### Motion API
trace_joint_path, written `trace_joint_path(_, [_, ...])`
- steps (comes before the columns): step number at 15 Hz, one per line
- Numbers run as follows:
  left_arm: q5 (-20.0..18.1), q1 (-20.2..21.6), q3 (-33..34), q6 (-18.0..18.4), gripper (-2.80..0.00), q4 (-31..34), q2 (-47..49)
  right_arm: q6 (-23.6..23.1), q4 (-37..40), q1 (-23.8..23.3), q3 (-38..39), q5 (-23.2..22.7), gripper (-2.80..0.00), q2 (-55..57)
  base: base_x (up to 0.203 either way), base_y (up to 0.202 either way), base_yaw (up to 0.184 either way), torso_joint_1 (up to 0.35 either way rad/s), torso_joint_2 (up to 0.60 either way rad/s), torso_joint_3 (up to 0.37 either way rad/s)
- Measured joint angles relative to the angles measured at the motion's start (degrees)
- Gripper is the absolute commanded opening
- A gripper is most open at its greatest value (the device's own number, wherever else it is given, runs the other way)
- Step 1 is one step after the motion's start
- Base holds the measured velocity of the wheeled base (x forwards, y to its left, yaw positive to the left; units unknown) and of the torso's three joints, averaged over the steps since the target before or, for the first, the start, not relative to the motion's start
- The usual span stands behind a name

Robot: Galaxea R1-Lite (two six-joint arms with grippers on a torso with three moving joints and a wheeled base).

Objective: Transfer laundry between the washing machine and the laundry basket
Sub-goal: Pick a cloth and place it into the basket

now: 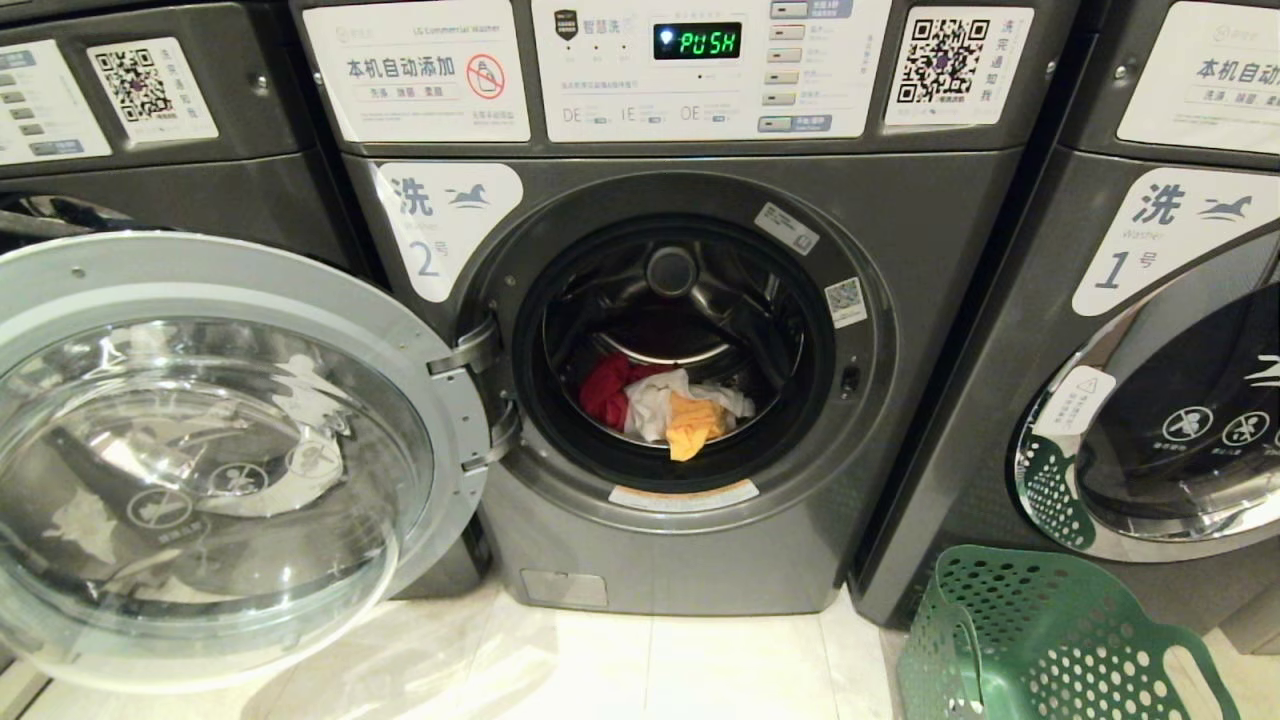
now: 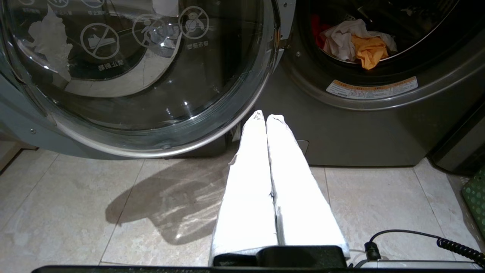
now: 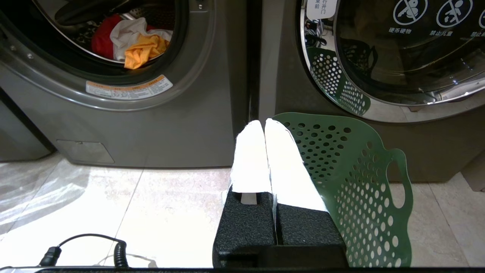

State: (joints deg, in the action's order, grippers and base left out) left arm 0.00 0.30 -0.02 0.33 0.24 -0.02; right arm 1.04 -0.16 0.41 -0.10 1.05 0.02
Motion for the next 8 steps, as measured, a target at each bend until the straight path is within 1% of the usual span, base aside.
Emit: trace_joint_path(8, [0.0,0.02,0.0,0.0,-2.8,0.0,0.0,-0.41,0.0,0.0,0.02,-0.06,-2.8,0.0,0.0,0.0,0.0,0.0,0.0,0.0])
